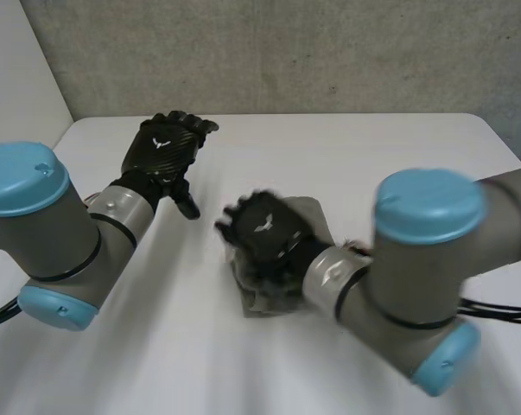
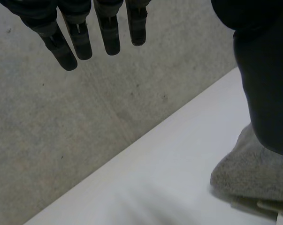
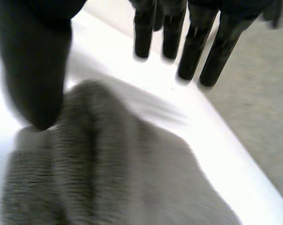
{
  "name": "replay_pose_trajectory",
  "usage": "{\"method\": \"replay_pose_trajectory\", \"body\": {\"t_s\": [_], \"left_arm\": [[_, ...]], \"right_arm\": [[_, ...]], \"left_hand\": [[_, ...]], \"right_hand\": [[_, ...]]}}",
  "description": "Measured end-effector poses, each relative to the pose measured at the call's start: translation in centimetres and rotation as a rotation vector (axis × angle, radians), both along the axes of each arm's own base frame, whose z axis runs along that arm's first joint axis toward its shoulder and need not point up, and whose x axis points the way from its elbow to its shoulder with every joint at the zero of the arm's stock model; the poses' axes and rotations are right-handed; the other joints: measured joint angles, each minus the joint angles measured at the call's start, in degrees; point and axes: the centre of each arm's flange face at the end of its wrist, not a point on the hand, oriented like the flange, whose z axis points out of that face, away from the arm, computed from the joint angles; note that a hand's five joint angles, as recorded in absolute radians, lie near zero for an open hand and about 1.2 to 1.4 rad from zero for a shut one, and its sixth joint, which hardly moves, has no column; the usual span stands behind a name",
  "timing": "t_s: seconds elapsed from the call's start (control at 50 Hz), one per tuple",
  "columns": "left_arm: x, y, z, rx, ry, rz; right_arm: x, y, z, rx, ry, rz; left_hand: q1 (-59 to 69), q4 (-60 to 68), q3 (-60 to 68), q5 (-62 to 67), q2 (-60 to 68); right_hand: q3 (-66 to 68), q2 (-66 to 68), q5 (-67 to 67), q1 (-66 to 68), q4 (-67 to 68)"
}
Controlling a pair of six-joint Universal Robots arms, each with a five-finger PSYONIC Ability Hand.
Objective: Fold the towel.
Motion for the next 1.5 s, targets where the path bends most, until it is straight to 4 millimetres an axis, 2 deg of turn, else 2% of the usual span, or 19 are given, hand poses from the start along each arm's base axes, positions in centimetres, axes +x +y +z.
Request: {"method": "replay_pose_trajectory", "body": {"t_s": [0.08,0.14,0.28,0.38,0.44,0.62,0.7,0.76,0.84,0.9,0.96,0.98,1.04,1.16,1.28,1.5], "left_arm": [[-1.3,0.6,0.4,-0.017,0.019,-0.033],[-2.1,1.1,0.4,-0.017,0.039,-0.056],[-4.2,2.1,-0.9,0.041,0.090,-0.098],[-5.3,2.6,-3.1,0.105,0.083,-0.090],[-5.3,2.8,-5.0,0.156,0.052,-0.054],[-4.8,3.8,-8.7,0.281,-0.040,-0.013],[-5.1,4.9,-9.3,0.311,-0.063,-0.030],[-5.5,5.7,-9.1,0.315,-0.070,-0.049],[-5.9,6.4,-8.2,0.298,-0.063,-0.069],[-6.0,6.2,-6.2,0.256,-0.034,-0.065],[-5.4,5.3,-3.1,0.191,0.014,-0.040],[-5.3,5.1,-2.5,0.178,0.024,-0.033],[-3.9,3.9,1.0,0.111,0.068,0.010],[-0.8,2.5,6.4,0.034,0.096,0.091],[1.4,2.1,8.9,0.013,0.099,0.148],[2.2,2.7,9.9,0.011,0.106,0.160]], "right_arm": [[-2.4,-1.5,2.6,0.030,-0.087,-0.104],[-3.8,-2.4,3.4,0.057,-0.131,-0.164],[-6.4,-5.0,3.6,0.136,-0.196,-0.290],[-6.9,-6.6,2.1,0.191,-0.193,-0.335],[-6.7,-7.6,0.2,0.233,-0.169,-0.347],[-5.8,-9.1,-5.0,0.343,-0.073,-0.359],[-5.7,-9.3,-5.7,0.357,-0.052,-0.369],[-5.6,-9.3,-5.1,0.345,-0.053,-0.374],[-5.8,-9.2,-2.9,0.301,-0.083,-0.377],[-6.1,-9.2,0.1,0.236,-0.133,-0.382],[-7.0,-9.2,4.0,0.145,-0.199,-0.409],[-7.2,-9.2,4.6,0.132,-0.209,-0.416],[-8.7,-9.4,8.2,0.037,-0.271,-0.480],[-11.4,-9.5,12.8,-0.098,-0.347,-0.614],[-13.2,-9.8,14.0,-0.135,-0.357,-0.706],[-14.0,-10.2,13.4,-0.100,-0.331,-0.743]], "left_hand": [[0.00,0.00,0.00,0.00,0.00],[0.00,0.00,0.00,0.00,0.00],[0.00,0.00,0.00,0.01,0.00],[0.00,0.00,0.00,0.02,0.00],[0.00,0.00,0.00,0.02,0.00],[0.00,0.00,0.00,0.01,0.00],[0.00,0.00,0.00,0.01,0.00],[0.00,0.00,0.00,0.01,0.00],[0.00,0.00,0.00,0.01,0.00],[0.00,0.00,0.00,-0.01,0.00],[0.00,0.00,0.00,-0.03,0.00],[0.00,0.00,0.00,-0.05,0.00],[0.00,0.00,0.00,-0.11,0.00],[-0.01,0.00,-0.01,-0.12,0.00],[-0.04,0.00,-0.01,-0.12,-0.01],[-0.07,0.00,-0.01,-0.13,-0.01]], "right_hand": [[-5.83,-4.66,-3.87,-4.99,-5.35],[-5.83,-4.66,-3.87,-5.19,-5.35],[-5.83,-4.66,-3.87,-5.22,-5.35],[-5.83,-4.67,-3.87,-5.23,-5.35],[-5.83,-4.66,-3.87,-5.24,-5.35],[-5.83,-4.67,-3.87,-5.25,-5.35],[-5.83,-4.67,-3.87,-5.26,-5.35],[-5.83,-4.67,-3.87,-5.27,-5.35],[-5.83,-4.66,-3.87,-5.43,-5.35],[-5.83,-4.67,-3.87,-5.43,-5.35],[-5.83,-4.67,-3.87,-5.44,-5.35],[-5.83,-4.66,-3.87,-5.43,-5.35],[-5.83,-4.66,-3.88,-5.43,-5.35],[-5.83,-4.66,-3.87,-5.44,-5.35],[-5.83,-4.67,-3.88,-5.44,-5.35],[-5.83,-4.67,-3.87,-5.44,-5.35]]}}
